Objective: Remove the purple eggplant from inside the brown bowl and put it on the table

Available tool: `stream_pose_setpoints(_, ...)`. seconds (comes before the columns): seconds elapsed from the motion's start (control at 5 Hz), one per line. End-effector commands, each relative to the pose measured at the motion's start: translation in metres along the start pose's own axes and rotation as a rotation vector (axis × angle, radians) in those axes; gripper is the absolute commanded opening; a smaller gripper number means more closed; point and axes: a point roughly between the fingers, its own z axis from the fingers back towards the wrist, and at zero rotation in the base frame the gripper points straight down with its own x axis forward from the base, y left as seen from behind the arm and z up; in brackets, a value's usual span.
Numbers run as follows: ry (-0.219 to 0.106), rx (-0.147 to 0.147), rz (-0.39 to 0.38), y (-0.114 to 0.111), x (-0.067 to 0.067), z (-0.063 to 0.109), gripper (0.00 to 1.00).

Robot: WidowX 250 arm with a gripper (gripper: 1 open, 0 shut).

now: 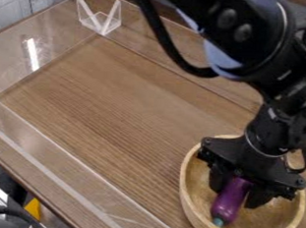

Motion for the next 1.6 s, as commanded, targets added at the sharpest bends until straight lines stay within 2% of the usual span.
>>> stream_pose_setpoints(0.0, -0.022, -0.019, -0.004, -0.001, 0.003, 0.014, 0.0)
stream_pose_setpoints(0.6, -0.019, -0.027, 0.032, 0.011, 0.006, 0.037, 0.0)
stream_pose_setpoints(0.8, -0.028, -0.029, 0.081, 0.024, 0.011, 0.045, 0.0)
stream_pose_setpoints(1.0, -0.045, -0.017, 0.157, 0.042, 0.019, 0.05, 0.0)
stream_pose_setpoints(1.2, -0.046, -0.011, 0.21, 0.041, 0.023, 0.047, 0.0)
stream_pose_setpoints(1.4, -0.043, -0.004, 0.23, 0.043, 0.022, 0.046, 0.0)
